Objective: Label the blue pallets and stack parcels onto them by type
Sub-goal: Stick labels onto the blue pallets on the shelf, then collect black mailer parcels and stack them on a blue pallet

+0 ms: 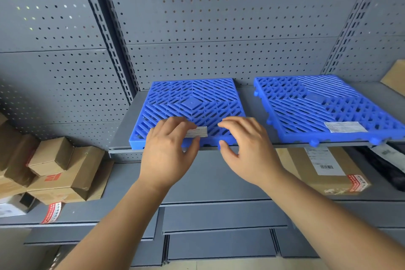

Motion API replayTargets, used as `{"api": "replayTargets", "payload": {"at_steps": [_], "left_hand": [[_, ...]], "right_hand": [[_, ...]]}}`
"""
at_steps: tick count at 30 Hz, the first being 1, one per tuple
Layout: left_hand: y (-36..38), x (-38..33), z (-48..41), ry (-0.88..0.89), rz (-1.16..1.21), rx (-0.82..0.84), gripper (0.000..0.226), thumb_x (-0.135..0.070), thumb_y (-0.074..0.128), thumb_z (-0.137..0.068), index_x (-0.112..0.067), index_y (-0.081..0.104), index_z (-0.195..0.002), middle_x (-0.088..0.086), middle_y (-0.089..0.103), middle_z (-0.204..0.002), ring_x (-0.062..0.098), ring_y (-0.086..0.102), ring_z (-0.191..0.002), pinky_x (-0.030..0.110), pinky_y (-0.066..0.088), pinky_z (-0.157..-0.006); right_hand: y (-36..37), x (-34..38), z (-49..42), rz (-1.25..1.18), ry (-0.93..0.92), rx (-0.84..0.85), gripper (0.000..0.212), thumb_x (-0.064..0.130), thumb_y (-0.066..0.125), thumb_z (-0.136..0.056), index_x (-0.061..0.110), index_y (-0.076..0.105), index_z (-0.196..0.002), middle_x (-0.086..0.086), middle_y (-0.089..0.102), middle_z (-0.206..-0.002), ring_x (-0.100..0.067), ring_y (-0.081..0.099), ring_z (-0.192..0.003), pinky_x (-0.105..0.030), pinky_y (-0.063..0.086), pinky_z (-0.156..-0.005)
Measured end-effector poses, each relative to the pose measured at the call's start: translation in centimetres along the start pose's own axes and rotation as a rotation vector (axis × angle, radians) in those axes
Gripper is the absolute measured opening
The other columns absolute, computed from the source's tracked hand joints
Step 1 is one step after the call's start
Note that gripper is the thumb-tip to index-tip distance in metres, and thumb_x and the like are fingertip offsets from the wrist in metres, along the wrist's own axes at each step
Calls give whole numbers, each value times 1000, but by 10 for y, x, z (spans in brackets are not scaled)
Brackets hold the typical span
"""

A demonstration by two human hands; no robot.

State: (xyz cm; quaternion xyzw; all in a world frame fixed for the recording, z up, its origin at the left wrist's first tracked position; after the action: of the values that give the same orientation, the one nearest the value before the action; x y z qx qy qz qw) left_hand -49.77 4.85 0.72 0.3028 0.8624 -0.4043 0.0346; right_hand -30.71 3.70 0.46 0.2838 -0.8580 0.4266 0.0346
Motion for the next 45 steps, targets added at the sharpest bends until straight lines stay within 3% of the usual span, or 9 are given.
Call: {"api": "replayTargets", "payload": {"at_steps": [9, 12, 19, 31, 39, 45], "left_hand": [[29, -84, 3, -3, -8, 31, 43, -42, 63, -87, -22, 64, -125, 1, 59, -131, 29, 55, -120, 44, 41, -97], [46, -125, 0, 11, 17, 67, 47, -44, 60, -87, -23, 62, -129, 1, 58, -134, 30, 52, -123, 48, 44, -99], [91, -260, 2, 110, 116, 126, 50, -44, 62, -85, -25, 59, -131, 1, 57, -134, 30, 52, -122, 48, 44, -97], [168, -482, 42, 300, 271, 276, 51, -45, 58, -84, -28, 57, -132, -6, 55, -131, 23, 52, -118, 41, 41, -94], [228, -569, 57, 333, 397, 477, 51, -33, 69, -86, -24, 57, -134, -3, 55, -133, 27, 52, -119, 47, 46, -99], [284, -607, 55, 379, 432, 549, 51, -37, 66, -85, -25, 57, -133, -2, 58, -132, 25, 55, -116, 48, 49, -93]], "right_hand": [[-61, -37, 39, 64, 138, -37, 44, 37, 62, -83, 19, 66, -122, 3, 62, -128, -24, 56, -113, -41, 43, -95], [-96, -60, 61, 107, 202, -73, 47, 40, 62, -82, 20, 65, -124, 2, 61, -130, -24, 54, -116, -42, 42, -99], [-202, -127, 132, 234, 378, -186, 52, 42, 64, -80, 23, 62, -128, 2, 56, -134, -23, 51, -120, -39, 36, -100], [-362, -224, 282, 330, 660, -283, 52, 43, 60, -85, 24, 55, -133, 4, 53, -138, -24, 50, -124, -45, 43, -100], [-418, -278, 351, 370, 869, -322, 53, 44, 58, -87, 24, 54, -136, 5, 55, -136, -24, 49, -123, -45, 44, -98], [-421, -332, 376, 363, 986, -277, 54, 37, 65, -91, 21, 52, -140, 1, 54, -139, -25, 47, -127, -46, 43, -103]]}}
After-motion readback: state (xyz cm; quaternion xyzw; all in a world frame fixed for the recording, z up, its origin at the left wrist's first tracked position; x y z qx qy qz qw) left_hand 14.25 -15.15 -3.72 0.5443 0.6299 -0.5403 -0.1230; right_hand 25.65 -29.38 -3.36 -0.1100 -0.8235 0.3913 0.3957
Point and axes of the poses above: each hand's wrist, its own z-axis away from the middle knuckle, its own y-axis out of the palm, x = y × z, the point moved 6 cm from there along -z, towards the middle knuckle
